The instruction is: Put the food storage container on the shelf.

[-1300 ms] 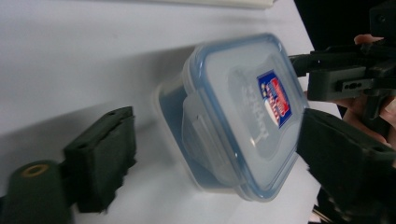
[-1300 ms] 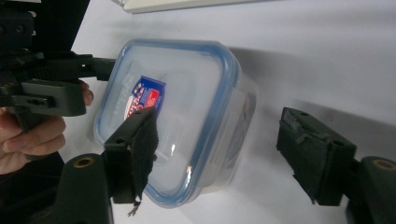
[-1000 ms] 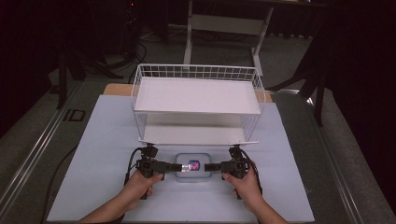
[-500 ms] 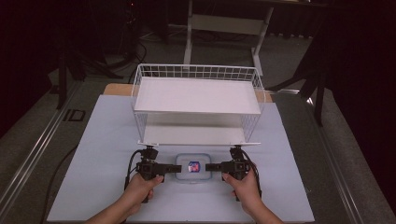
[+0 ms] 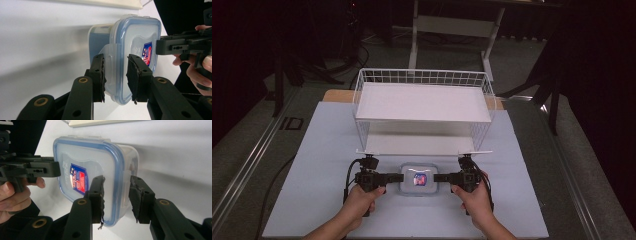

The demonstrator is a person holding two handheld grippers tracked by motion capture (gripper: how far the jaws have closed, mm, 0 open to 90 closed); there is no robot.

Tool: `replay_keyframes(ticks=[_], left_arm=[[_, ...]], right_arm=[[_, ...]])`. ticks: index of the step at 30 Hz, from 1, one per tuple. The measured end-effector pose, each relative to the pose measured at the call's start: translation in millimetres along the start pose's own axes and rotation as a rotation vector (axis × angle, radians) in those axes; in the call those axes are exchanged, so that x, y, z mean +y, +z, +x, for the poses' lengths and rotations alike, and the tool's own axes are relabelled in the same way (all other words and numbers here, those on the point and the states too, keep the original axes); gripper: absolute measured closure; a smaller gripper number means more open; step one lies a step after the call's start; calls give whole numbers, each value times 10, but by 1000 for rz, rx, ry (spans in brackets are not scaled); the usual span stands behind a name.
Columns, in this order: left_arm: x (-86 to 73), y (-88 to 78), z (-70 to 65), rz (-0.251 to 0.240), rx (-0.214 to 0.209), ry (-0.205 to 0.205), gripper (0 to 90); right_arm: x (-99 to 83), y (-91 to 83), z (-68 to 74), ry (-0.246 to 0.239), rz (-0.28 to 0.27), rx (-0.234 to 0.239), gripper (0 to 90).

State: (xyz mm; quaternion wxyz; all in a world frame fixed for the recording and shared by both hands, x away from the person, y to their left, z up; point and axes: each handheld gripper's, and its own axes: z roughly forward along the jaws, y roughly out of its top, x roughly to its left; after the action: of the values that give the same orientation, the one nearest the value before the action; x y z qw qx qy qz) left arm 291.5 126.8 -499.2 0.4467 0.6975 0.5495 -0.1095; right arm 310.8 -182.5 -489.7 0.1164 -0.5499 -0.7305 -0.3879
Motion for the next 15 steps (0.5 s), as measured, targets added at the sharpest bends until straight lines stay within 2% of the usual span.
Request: replay_keyframes(ticks=[4, 9, 15], left_arm=[[90, 0, -42, -36, -1, 7, 684], [219, 36, -69, -80, 16, 33, 683], [370, 121, -67, -119, 33, 40, 683]], right_arm=[[92, -65, 38, -31, -41, -19, 650], [238, -134, 79, -66, -87, -53, 668], [413, -131, 29, -69, -127, -81, 667]])
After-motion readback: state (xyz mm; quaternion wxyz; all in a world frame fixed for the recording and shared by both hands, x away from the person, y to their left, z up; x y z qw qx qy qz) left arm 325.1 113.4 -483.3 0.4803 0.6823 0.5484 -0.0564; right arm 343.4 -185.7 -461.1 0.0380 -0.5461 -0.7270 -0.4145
